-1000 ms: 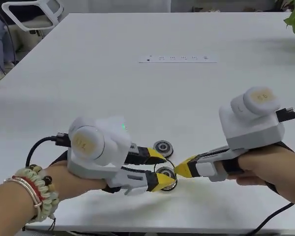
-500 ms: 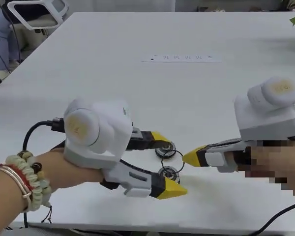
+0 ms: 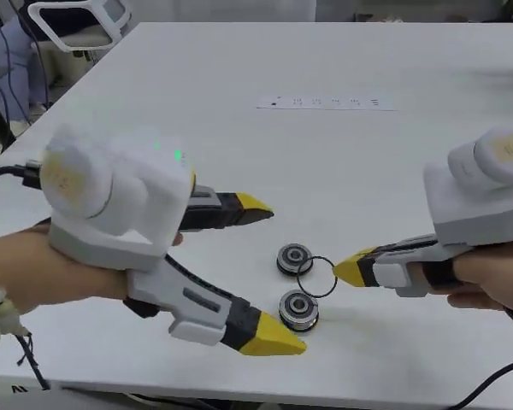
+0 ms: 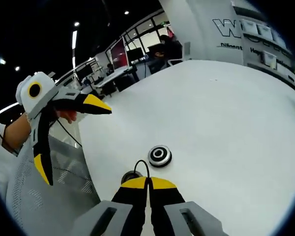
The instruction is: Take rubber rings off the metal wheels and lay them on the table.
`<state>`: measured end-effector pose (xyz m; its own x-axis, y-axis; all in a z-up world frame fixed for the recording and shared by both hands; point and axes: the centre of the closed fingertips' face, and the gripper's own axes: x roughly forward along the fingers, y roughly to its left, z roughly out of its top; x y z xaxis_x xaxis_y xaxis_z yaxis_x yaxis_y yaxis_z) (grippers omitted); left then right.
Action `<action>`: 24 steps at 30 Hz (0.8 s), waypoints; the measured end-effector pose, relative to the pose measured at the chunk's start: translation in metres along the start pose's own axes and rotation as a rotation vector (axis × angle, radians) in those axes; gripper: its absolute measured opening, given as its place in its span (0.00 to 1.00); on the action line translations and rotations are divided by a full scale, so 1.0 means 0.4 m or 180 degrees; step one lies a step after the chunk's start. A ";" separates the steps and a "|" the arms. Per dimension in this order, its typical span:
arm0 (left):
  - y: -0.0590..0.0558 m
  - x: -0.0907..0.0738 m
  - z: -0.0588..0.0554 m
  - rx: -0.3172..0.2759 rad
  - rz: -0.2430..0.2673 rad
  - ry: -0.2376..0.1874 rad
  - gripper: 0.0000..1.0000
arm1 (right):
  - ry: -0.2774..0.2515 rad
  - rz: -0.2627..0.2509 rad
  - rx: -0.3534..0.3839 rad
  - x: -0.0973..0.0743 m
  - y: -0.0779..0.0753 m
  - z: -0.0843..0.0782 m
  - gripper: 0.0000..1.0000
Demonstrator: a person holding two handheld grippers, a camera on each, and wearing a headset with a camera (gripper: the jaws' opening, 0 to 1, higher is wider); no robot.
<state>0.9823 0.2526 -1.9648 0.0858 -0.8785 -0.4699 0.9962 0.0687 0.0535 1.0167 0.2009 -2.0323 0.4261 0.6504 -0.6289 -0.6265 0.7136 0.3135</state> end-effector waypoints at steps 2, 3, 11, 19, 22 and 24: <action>0.003 -0.024 0.004 -0.0033 0.0060 -0.0025 0.87 | 0.0016 -0.0006 -0.0046 -0.001 0.001 0.000 0.00; 0.006 -0.034 0.005 -0.0047 0.0098 -0.0036 0.88 | 0.0016 -0.0005 -0.0062 -0.001 0.002 0.000 0.00; 0.025 -0.119 -0.010 -0.0132 0.0440 -0.0058 0.91 | -0.0058 0.0009 -0.0047 -0.011 0.003 0.014 0.00; 0.030 -0.180 -0.055 -0.0272 0.0715 -0.0030 0.91 | -0.0139 0.0012 -0.0096 -0.017 0.008 0.031 0.00; 0.028 -0.195 -0.070 -0.0323 0.0767 -0.0022 0.92 | -0.0153 0.0021 -0.0117 -0.019 0.012 0.035 0.00; 0.029 -0.206 -0.079 -0.0363 0.0819 -0.0013 0.92 | -0.0161 0.0024 -0.0134 -0.020 0.015 0.037 0.00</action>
<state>0.9871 0.3408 -1.9534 0.3364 -0.8272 -0.4502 0.9369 0.3423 0.0711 1.0191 0.2037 -2.0148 0.4532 0.6687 -0.5895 -0.6563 0.6978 0.2870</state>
